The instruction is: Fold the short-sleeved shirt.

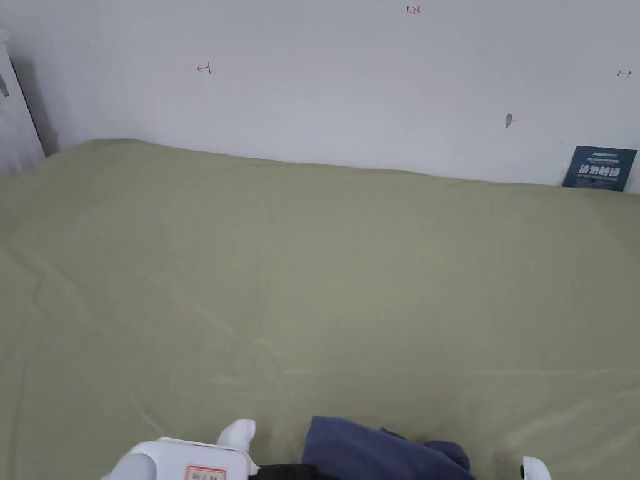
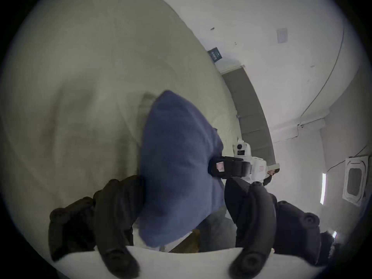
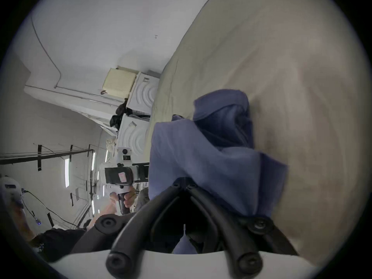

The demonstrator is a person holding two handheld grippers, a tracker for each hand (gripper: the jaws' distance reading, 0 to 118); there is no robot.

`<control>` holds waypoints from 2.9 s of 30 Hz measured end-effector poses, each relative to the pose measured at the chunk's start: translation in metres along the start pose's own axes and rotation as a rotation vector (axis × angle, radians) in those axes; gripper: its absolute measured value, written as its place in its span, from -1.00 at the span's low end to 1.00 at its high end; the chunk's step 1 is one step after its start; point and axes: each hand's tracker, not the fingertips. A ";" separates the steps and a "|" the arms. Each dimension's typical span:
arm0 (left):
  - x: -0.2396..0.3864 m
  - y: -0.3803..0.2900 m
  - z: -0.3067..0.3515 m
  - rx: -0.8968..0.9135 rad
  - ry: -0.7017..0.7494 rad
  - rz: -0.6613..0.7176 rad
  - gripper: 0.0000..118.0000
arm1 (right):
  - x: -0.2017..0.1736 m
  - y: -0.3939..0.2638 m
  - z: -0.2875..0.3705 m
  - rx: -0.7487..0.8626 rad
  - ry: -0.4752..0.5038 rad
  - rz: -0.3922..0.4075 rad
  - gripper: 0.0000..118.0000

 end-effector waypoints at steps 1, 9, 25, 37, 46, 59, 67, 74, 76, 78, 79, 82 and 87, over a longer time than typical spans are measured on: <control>-0.001 -0.002 -0.005 0.005 -0.001 0.006 0.49 | -0.002 0.000 -0.001 0.001 -0.003 0.010 -1.00; -0.022 -0.014 -0.009 0.015 -0.005 0.112 -0.61 | -0.002 -0.001 -0.002 0.009 0.000 0.031 -1.00; 0.010 -0.014 0.013 0.043 0.065 0.036 -0.65 | -0.016 -0.007 0.005 0.032 -0.052 0.092 -1.00; -0.042 0.011 0.155 0.143 0.257 0.086 -0.67 | -0.042 -0.012 0.010 0.051 -0.078 0.151 -1.00; -0.110 0.073 0.315 0.303 0.540 0.108 -0.69 | -0.051 -0.027 0.001 0.048 -0.118 0.146 -1.00; -0.183 0.034 0.351 0.489 0.567 0.411 -0.23 | -0.064 -0.042 0.021 0.081 -0.164 0.153 -1.00; -0.130 0.018 0.412 0.741 0.804 0.249 0.46 | -0.111 -0.054 0.052 0.163 -0.153 0.311 -1.00; 0.005 0.000 0.329 0.679 0.828 -0.296 0.38 | -0.172 -0.059 0.081 0.360 -0.402 0.536 -1.00; 0.073 -0.027 0.270 0.692 0.762 -0.437 0.37 | -0.193 -0.061 0.086 0.427 -0.509 0.615 -1.00; 0.106 -0.040 0.235 0.731 0.659 -0.503 0.32 | -0.210 -0.065 0.091 0.496 -0.600 0.695 -1.00; 0.107 -0.042 0.229 0.747 0.586 -0.527 0.29 | -0.218 -0.068 0.095 0.529 -0.641 0.729 -1.00; 0.144 -0.052 0.180 0.749 0.501 -0.537 -0.01 | -0.234 -0.072 0.099 0.588 -0.791 0.780 -1.00; 0.210 -0.087 0.092 0.833 0.655 -0.748 -0.98 | -0.254 -0.089 0.109 0.732 -0.854 0.815 -1.00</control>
